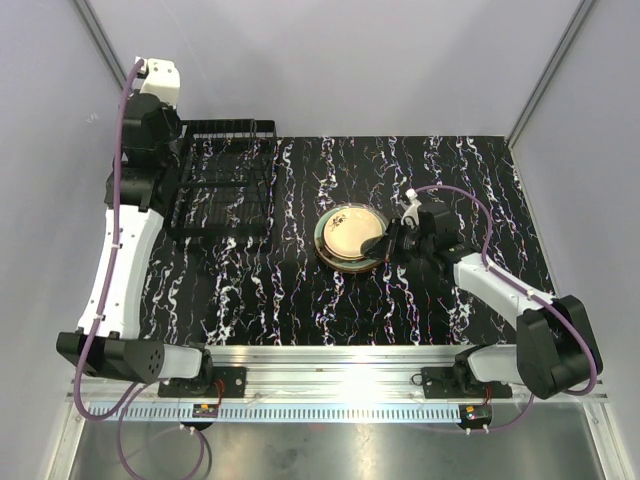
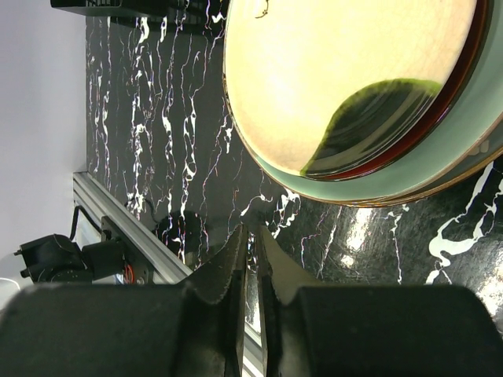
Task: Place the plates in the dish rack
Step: Insert the plate into the dish rack
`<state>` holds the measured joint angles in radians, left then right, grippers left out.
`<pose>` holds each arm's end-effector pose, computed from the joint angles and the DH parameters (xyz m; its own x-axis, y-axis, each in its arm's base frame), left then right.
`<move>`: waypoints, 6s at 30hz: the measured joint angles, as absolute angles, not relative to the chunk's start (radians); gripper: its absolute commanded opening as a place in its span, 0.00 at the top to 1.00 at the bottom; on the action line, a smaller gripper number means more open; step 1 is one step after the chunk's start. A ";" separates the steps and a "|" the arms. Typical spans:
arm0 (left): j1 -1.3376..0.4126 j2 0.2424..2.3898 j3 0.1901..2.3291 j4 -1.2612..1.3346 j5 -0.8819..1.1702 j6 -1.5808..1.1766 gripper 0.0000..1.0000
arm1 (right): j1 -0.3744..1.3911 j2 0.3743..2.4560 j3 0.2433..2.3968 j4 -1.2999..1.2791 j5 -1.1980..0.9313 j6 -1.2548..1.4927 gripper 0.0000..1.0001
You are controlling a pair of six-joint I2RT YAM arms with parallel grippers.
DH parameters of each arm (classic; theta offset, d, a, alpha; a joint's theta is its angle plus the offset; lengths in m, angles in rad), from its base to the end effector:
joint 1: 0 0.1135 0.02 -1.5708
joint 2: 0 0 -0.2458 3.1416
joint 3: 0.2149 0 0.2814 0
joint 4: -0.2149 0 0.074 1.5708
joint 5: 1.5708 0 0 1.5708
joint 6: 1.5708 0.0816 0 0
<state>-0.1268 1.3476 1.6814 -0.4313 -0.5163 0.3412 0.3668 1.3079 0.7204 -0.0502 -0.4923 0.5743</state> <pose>0.3522 -0.0043 0.4859 -0.2173 0.3211 -0.9218 -0.3233 0.8674 0.3783 0.2993 0.1563 0.1615 -0.8309 0.1937 -0.5217 -0.2611 0.6923 0.6727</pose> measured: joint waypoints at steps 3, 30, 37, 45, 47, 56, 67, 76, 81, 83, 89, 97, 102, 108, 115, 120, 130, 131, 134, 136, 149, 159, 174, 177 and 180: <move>-0.105 1.348 1.624 -0.401 -0.500 0.344 1.00 | 0.363 1.310 0.720 -0.049 -0.496 0.573 0.85; -0.052 1.359 1.488 -0.245 -0.419 0.397 1.00 | 0.346 1.378 0.720 -0.024 -0.518 0.572 0.85; -0.050 1.359 1.485 -0.220 -0.414 0.413 1.00 | 0.344 1.390 0.720 -0.019 -0.524 0.572 0.85; -0.050 1.359 1.485 -0.208 -0.415 0.427 1.00 | 0.338 1.394 0.720 -0.010 -0.537 0.573 0.85; -0.049 1.359 1.484 -0.207 -0.417 0.435 1.00 | 0.338 1.396 0.720 -0.010 -0.540 0.573 0.85; -0.044 1.359 1.484 -0.206 -0.427 0.453 1.00 | 0.336 1.408 0.720 0.004 -0.543 0.573 0.85; -0.043 1.361 1.434 -0.186 -0.427 0.456 1.00 | 0.326 1.419 0.720 0.011 -0.543 0.574 0.85; -0.040 1.365 1.424 -0.189 -0.426 0.455 1.00 | 0.318 1.427 0.720 0.011 -0.544 0.574 0.85; -0.040 1.383 1.424 -0.184 -0.426 0.455 1.00 | 0.317 1.436 0.720 0.012 -0.545 0.574 0.85; -0.040 1.392 1.424 -0.180 -0.427 0.455 1.00 | 0.316 1.441 0.720 0.011 -0.545 0.574 0.85; -0.040 1.413 1.430 -0.176 -0.430 0.455 1.00 | 0.312 1.441 0.720 0.012 -0.546 0.576 0.85; -0.040 1.425 1.439 -0.182 -0.435 0.455 1.00 | 0.311 1.454 0.720 0.022 -0.562 0.577 0.85; -0.040 1.435 1.443 -0.182 -0.443 0.454 0.98 | 0.305 1.456 0.720 0.025 -0.567 0.578 0.85; -0.040 1.444 1.445 -0.181 -0.447 0.453 0.89 | 0.305 1.456 0.720 0.026 -0.569 0.580 0.85; -0.040 1.444 1.446 -0.182 -0.461 0.455 0.83 | 0.305 1.459 0.720 0.027 -0.569 0.580 0.85; -0.037 1.444 1.447 -0.174 -0.481 0.466 0.76 | 0.305 1.460 0.720 0.029 -0.569 0.581 0.85; -0.036 1.444 1.447 -0.170 -0.494 0.473 0.63 | 0.305 1.460 0.720 0.030 -0.569 0.581 0.85; -0.036 1.444 1.447 -0.170 -0.495 0.473 0.60 | 0.305 1.460 0.720 0.030 -0.569 0.581 0.85; -0.036 1.442 1.447 -0.171 -0.495 0.473 0.54 | 0.305 1.460 0.720 0.030 -0.569 0.581 0.85; -0.036 1.436 1.447 -0.171 -0.494 0.472 0.52 | 0.305 1.460 0.720 0.030 -0.569 0.581 0.85; -0.034 1.394 1.456 -0.164 -0.513 0.479 0.45 | 0.305 1.460 0.720 0.030 -0.570 0.581 0.84; -0.031 1.395 1.463 -0.164 -0.552 0.493 0.43 | 0.305 1.460 0.720 0.030 -0.570 0.581 0.84; -0.031 1.388 1.513 -0.182 -0.552 0.480 0.21 | 0.304 1.460 0.720 0.029 -0.570 0.582 0.72; -0.031 1.370 1.531 -0.202 -0.548 0.453 0.19 | 0.304 1.460 0.720 0.029 -0.570 0.585 0.64; -0.031 1.338 1.563 -0.250 -0.521 0.410 0.17 | 0.304 1.460 0.721 0.029 -0.571 0.585 0.57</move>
